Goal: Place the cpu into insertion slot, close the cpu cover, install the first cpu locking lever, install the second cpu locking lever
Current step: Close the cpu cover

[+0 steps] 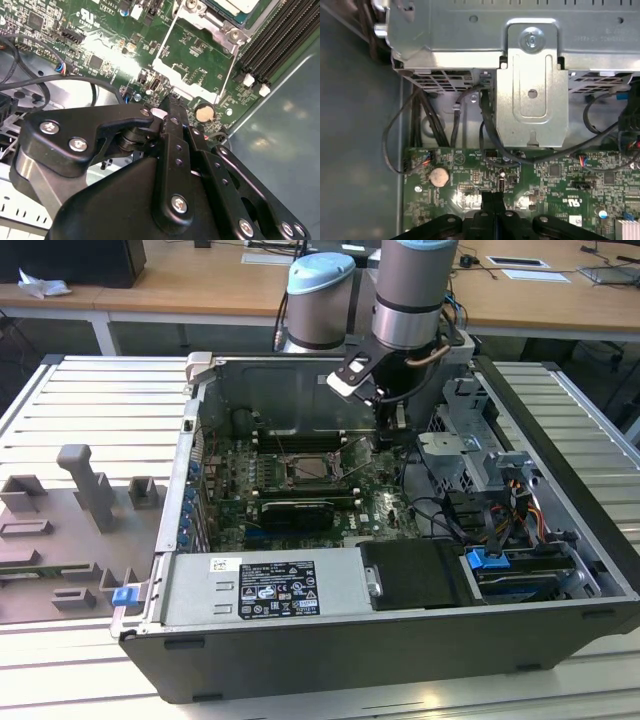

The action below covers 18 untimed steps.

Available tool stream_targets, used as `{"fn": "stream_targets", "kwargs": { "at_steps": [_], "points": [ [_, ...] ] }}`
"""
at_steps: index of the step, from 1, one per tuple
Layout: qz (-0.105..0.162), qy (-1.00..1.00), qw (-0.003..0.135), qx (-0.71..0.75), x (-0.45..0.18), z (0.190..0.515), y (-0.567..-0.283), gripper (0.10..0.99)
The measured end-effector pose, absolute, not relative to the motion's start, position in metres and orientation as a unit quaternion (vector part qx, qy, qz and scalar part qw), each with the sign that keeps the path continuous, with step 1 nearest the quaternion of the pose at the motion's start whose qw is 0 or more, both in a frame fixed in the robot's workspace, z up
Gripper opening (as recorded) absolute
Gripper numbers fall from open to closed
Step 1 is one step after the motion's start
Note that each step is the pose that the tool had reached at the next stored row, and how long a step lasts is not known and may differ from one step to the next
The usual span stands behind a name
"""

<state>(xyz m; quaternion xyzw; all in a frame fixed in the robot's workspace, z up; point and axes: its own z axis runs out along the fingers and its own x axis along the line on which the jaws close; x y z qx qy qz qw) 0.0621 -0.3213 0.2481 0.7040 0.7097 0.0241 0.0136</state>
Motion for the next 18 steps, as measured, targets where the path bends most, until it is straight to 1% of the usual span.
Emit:
{"fn": "stream_targets", "kwargs": {
  "at_steps": [3,7,18],
  "points": [
    [0.024,0.710,0.014,0.704,0.062,0.243,-0.321,0.106],
    [0.022,0.710,0.011,0.704,0.062,0.243,-0.321,0.106],
    [0.022,0.710,0.010,0.704,0.051,0.246,-0.321,0.106]
  ]
}}
